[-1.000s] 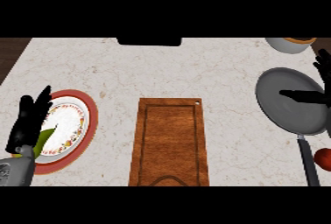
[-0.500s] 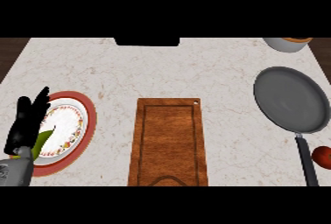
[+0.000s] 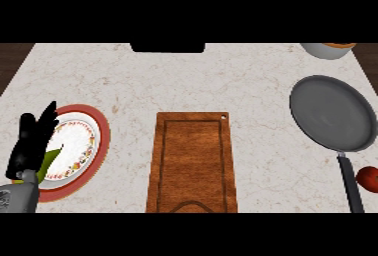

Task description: Pick the bell pepper from the cutting board and place it in the pan

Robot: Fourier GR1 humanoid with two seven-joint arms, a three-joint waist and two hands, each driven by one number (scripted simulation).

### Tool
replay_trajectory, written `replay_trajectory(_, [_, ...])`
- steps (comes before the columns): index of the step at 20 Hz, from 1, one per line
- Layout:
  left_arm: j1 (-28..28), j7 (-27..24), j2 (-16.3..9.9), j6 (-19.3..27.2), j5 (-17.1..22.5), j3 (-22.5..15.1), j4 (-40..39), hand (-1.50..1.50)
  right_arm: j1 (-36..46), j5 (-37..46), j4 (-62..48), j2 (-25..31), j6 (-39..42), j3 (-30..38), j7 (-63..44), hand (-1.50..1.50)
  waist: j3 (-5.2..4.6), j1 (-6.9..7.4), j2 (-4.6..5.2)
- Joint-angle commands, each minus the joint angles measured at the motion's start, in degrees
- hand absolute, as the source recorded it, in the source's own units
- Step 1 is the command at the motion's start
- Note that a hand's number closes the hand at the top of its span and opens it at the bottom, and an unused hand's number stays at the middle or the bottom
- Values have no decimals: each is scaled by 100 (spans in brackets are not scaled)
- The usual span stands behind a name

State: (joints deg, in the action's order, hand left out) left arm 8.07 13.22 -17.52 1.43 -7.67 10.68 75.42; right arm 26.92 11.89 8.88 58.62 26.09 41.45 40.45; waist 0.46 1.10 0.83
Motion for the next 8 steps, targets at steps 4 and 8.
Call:
replay_trajectory(4, [-156, 5, -37, -73, 9, 0, 109, 0, -491, -73, 55, 523, 918, 44, 374, -150, 16, 18, -16])
replay_trajectory(8, [18, -76, -1, -13, -24, 19, -164, 0, -692, -62, 189, 416, 878, 0, 606, -150, 25, -56, 13])
